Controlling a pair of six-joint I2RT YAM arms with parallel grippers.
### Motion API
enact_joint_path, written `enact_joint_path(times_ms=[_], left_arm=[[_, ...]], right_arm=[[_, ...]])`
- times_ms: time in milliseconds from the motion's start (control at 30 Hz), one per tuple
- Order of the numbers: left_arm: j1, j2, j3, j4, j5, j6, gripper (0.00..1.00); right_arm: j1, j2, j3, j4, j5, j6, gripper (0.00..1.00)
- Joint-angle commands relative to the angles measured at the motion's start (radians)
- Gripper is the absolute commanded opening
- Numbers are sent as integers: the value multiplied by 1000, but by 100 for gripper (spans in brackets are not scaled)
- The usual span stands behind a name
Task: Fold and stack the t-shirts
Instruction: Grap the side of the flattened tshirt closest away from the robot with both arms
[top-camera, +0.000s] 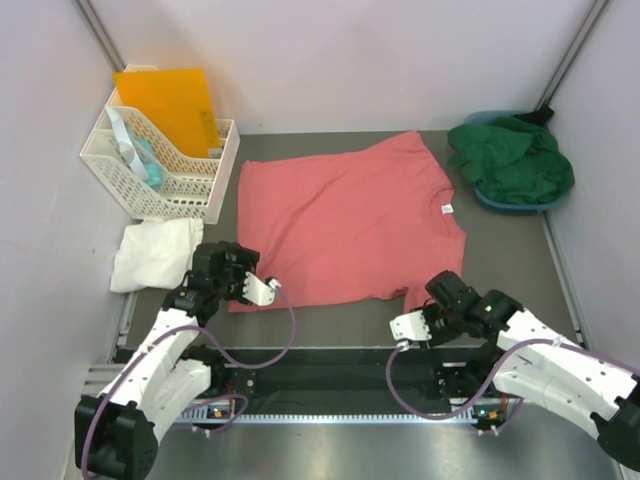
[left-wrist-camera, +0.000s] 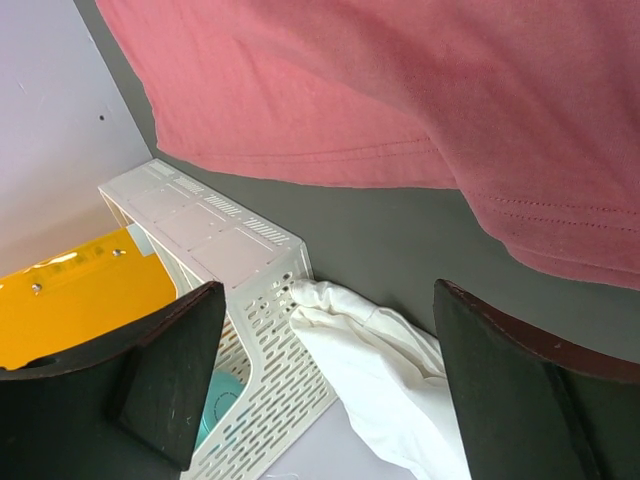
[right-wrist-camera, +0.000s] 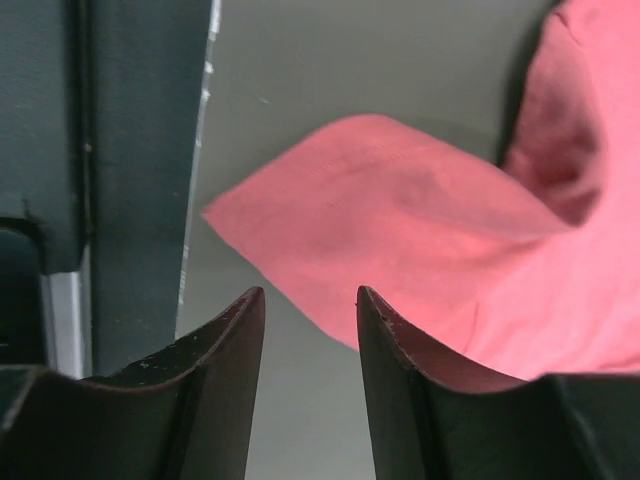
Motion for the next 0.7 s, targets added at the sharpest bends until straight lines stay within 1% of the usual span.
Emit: enact_joint_path(times_ms=[0, 133, 233, 400, 667], left_arm=[[6, -10, 18, -14, 18, 25, 90], [4, -13, 31, -17, 20, 39, 91], [4, -1, 47, -34, 15, 46, 91], [4, 19, 70, -38, 5, 48, 90], [4, 36, 90, -40, 2, 54, 90]], right_arm=[[48, -16, -13, 47, -53, 18, 43], [86, 48, -16, 54, -69, 22, 44], [100, 64, -28, 56, -92, -11, 45], [108, 119, -73, 93, -77, -54, 46], [109, 119, -106, 146, -96, -68, 46]])
